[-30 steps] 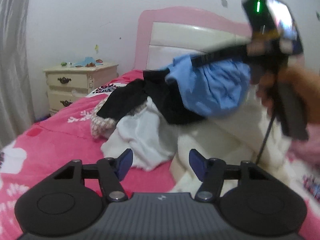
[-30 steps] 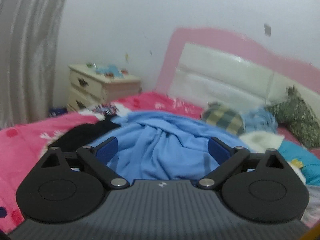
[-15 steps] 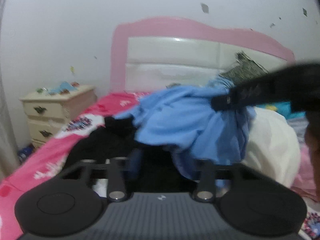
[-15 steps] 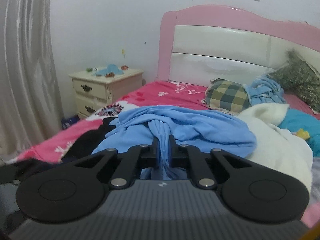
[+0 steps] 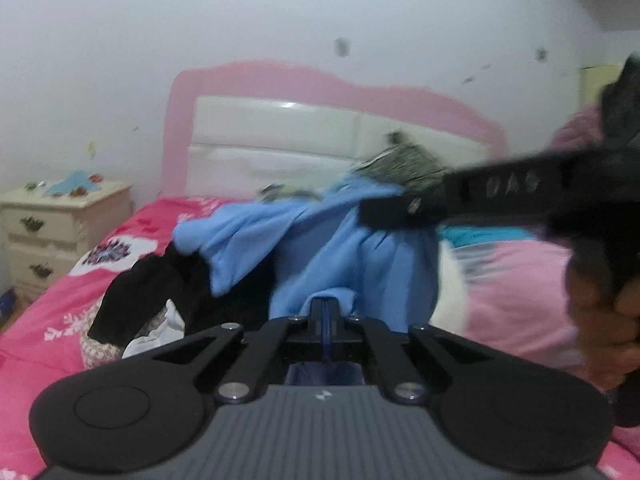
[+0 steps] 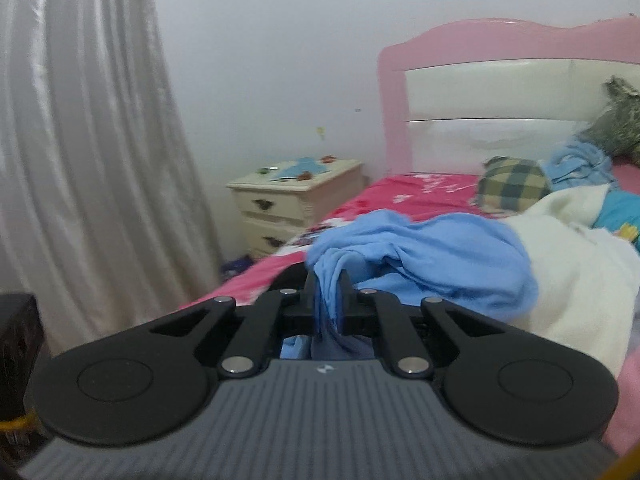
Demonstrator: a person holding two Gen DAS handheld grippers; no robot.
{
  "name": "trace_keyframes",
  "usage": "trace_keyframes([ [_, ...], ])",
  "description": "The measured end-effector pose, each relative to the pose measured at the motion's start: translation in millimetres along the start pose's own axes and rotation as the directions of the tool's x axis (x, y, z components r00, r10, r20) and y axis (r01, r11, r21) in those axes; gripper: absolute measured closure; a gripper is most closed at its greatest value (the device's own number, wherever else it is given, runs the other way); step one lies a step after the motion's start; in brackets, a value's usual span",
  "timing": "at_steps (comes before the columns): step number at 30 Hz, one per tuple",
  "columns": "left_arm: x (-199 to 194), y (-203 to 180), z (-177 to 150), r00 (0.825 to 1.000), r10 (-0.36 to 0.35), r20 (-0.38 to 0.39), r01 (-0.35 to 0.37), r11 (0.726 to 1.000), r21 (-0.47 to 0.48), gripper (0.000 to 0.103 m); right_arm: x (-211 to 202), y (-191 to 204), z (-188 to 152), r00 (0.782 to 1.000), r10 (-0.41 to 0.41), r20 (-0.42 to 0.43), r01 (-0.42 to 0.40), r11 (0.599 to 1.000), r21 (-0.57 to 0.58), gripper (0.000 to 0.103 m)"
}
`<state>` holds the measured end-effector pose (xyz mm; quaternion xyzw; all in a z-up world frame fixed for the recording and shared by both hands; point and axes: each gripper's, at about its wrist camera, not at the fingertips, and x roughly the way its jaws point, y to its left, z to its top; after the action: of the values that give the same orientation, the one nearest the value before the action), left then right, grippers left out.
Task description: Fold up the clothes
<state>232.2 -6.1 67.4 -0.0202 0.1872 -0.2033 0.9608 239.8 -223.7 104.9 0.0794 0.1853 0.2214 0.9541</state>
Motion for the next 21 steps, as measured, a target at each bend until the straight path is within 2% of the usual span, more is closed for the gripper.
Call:
trace_keyframes([
  [3, -58.6, -8.1, -5.8, 0.996, -0.084, -0.004, 0.084, 0.996, 0.011, 0.103, -38.4, 21.3, -7.7, 0.997, 0.075, -0.025, -0.074, 0.997, 0.030, 0.097],
  [6, -121.2, -17.6, -16.0, 0.983, -0.183, -0.028, 0.183, 0.983, 0.015, 0.103, -84.1, 43.5, -22.8, 0.985, 0.151, -0.079, -0.144, 0.986, 0.085, 0.097],
  [9, -184.2, -35.3, -32.8, 0.946, -0.309, -0.102, 0.310, 0.951, -0.012, 0.103, -141.7, 69.1, -46.1, 0.965, 0.213, -0.153, -0.192, 0.972, 0.137, 0.097],
  [12, -238.5, -50.8, -65.4, 0.883, -0.414, -0.221, 0.412, 0.909, -0.056, 0.103, -199.6, 92.3, -80.5, 0.935, 0.263, -0.239, -0.213, 0.953, 0.215, 0.097],
  [14, -251.8, -55.9, -99.7, 0.830, -0.442, -0.340, 0.436, 0.894, -0.097, 0.102, -228.0, 105.9, -114.5, 0.910, 0.255, -0.328, -0.182, 0.954, 0.238, 0.096],
  [15, -254.5, -57.9, -119.7, 0.798, -0.447, -0.405, 0.439, 0.891, -0.116, 0.099, -239.7, 112.6, -135.6, 0.890, 0.246, -0.383, -0.159, 0.956, 0.245, 0.095],
  [17, -259.2, -61.1, -159.4, 0.725, -0.444, -0.525, 0.435, 0.888, -0.150, 0.097, -254.3, 123.8, -184.2, 0.835, 0.204, -0.511, -0.095, 0.968, 0.232, 0.092],
  [20, -256.5, -53.5, -208.5, 0.686, -0.334, -0.646, 0.327, 0.935, -0.137, 0.083, -269.6, 128.0, -246.1, 0.764, 0.094, -0.638, 0.065, 0.973, 0.222, 0.084],
  [21, -255.9, -49.3, -216.7, 0.677, -0.310, -0.668, 0.295, 0.945, -0.139, 0.082, -273.9, 128.9, -260.2, 0.742, 0.060, -0.668, 0.111, 0.971, 0.210, 0.082],
])
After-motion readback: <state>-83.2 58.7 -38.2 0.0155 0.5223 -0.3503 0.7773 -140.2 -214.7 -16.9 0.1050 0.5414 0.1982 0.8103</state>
